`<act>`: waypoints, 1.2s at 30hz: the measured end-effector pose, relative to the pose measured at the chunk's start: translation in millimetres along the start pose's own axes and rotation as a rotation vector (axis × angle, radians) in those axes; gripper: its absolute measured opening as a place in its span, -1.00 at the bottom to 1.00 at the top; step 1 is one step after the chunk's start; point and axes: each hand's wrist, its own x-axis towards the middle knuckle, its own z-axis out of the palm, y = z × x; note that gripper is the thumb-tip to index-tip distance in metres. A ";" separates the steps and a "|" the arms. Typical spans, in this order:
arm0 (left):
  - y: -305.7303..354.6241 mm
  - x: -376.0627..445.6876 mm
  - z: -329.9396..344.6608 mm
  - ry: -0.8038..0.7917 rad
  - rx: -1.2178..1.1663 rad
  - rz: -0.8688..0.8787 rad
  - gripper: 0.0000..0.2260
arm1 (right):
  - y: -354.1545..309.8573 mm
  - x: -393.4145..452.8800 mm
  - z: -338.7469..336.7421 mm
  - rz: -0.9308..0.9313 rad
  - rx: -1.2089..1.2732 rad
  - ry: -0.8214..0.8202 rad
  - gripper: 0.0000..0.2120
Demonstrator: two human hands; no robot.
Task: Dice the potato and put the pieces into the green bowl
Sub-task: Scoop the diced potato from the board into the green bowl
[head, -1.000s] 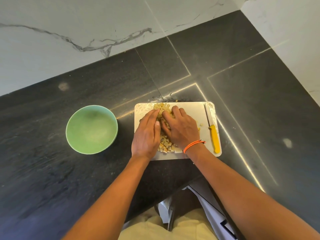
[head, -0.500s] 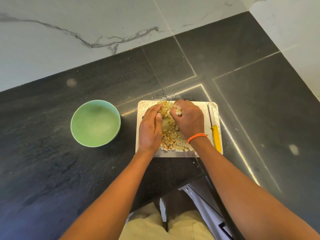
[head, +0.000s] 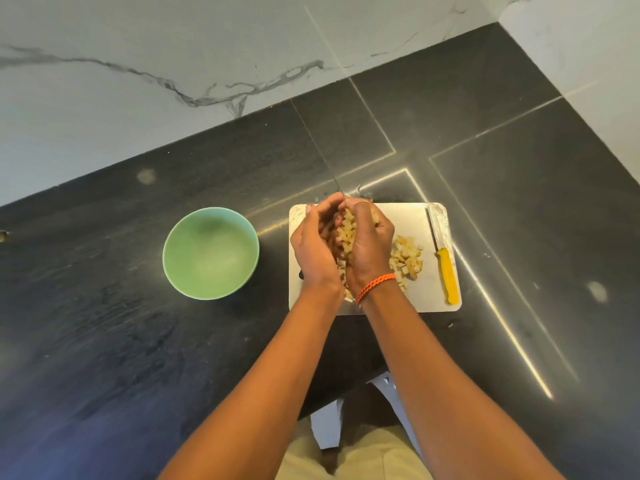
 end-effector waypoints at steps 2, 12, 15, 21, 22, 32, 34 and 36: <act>10.7 0.6 -4.7 0.007 -0.047 0.013 -0.58 | -1.1 -7.0 14.1 0.002 0.032 -0.036 -0.83; 81.3 29.4 -92.0 0.265 -0.146 0.245 -0.60 | 25.5 -49.5 131.5 -0.016 -0.061 -0.212 -0.88; 87.7 45.4 -121.3 0.432 -0.028 0.258 -0.61 | 47.3 -56.9 151.0 0.015 -0.162 -0.245 -0.84; 71.6 58.2 -136.9 0.465 0.079 -0.011 -0.63 | 71.6 -49.3 151.0 -0.068 -0.547 -0.151 -0.84; 70.9 58.3 -133.9 0.450 0.081 -0.016 -0.63 | 69.9 -48.0 149.1 -0.082 -0.577 -0.129 -0.83; 63.5 48.5 -99.5 0.216 0.156 -0.112 -0.69 | 52.6 -31.3 114.9 -0.221 -0.695 -0.009 -0.86; 63.0 48.1 -98.4 0.205 0.222 0.005 -0.70 | 50.7 -31.5 112.9 -0.266 -0.669 -0.067 -0.90; 62.3 46.1 -99.2 0.213 0.301 0.157 -0.67 | 50.9 -31.8 111.7 -0.325 -0.670 -0.123 -0.92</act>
